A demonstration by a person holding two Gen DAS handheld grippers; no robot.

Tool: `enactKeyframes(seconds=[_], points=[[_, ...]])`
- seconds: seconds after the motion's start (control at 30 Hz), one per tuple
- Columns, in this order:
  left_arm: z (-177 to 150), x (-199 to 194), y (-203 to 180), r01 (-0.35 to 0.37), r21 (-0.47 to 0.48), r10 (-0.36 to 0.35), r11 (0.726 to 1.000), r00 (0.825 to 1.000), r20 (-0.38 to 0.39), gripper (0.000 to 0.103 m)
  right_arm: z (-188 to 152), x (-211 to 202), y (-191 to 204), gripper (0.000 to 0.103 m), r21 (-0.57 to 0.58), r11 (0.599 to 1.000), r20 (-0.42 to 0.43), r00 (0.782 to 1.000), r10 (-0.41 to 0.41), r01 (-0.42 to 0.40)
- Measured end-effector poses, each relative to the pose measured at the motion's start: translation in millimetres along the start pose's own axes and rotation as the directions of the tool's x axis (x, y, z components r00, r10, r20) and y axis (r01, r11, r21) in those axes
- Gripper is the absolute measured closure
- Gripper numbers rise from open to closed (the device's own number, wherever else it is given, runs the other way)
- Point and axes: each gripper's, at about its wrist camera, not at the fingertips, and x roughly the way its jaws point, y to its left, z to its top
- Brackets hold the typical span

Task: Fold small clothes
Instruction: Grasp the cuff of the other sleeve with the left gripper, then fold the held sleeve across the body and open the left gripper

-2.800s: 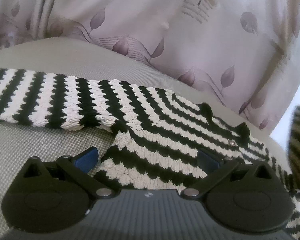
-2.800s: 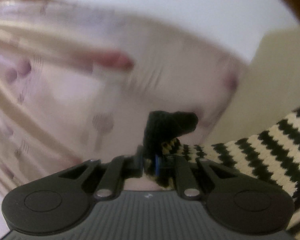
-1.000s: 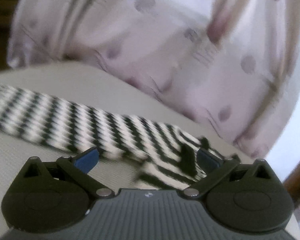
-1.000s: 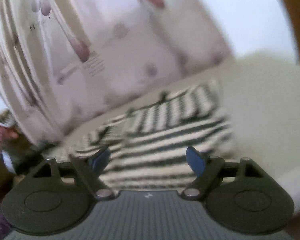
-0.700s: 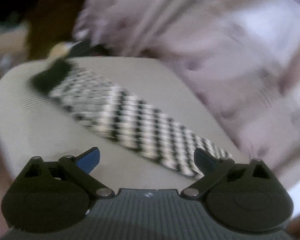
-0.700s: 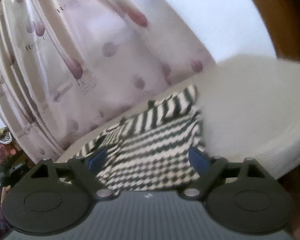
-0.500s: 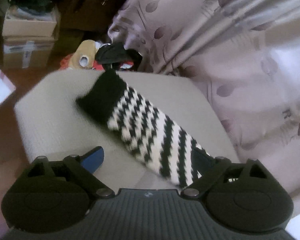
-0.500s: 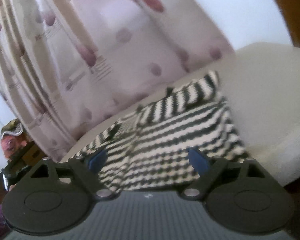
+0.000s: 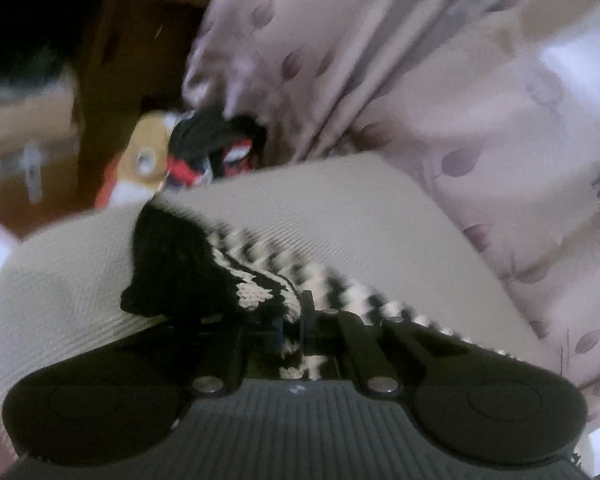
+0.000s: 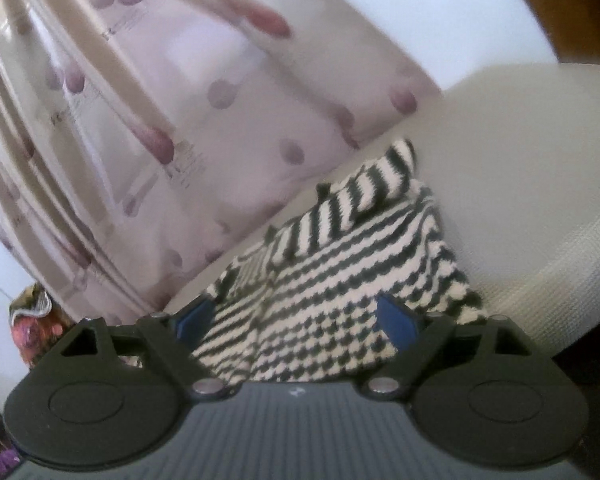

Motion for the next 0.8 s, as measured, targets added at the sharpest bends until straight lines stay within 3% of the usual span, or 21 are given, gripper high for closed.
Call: enactKeyframes(seconds=[0.17, 0.33, 0.4, 0.5, 0.63, 0.8], points=[[11.9, -22.3, -86.5, 0.079, 0.139, -0.091, 0.987, 0.992, 0.082, 0.097, 2.0, -4.9, -8.6, 0.014, 0.004, 1.0, 0.041, 0.999, -0.013, 0.013], [1.8, -40.2, -191.4, 0.19, 0.283, -0.222, 0.94, 0.972, 0.083, 0.097, -4.5, -14.6, -27.5, 0.014, -0.016, 0.993, 0.083, 0.99, -0.118, 0.119], [-9.7, -44.9, -232.9, 0.241, 0.321, -0.272, 0.916, 0.961, 0.056, 0.097, -7.9, -21.2, -33.7, 0.013, -0.034, 0.984, 0.12, 0.978, -0.168, 0.173], [-35.4, -52.4, -294.5, 0.325, 0.367, -0.348, 0.872, 0.937, -0.001, 0.097, -7.1, -31.2, -44.9, 0.013, 0.025, 0.989, 0.179, 0.972, -0.151, 0.149], [-81.6, -59.2, -371.3, 0.409, 0.432, -0.421, 0.804, 0.904, -0.073, 0.097, -6.2, -35.5, -58.7, 0.013, 0.073, 0.991, 0.196, 0.973, -0.124, 0.111], [-151.1, -58.4, -445.8, 0.466, 0.518, -0.461, 0.717, 0.875, -0.149, 0.097, -7.3, -41.4, -73.4, 0.013, 0.143, 0.988, 0.217, 0.971, -0.096, 0.065]])
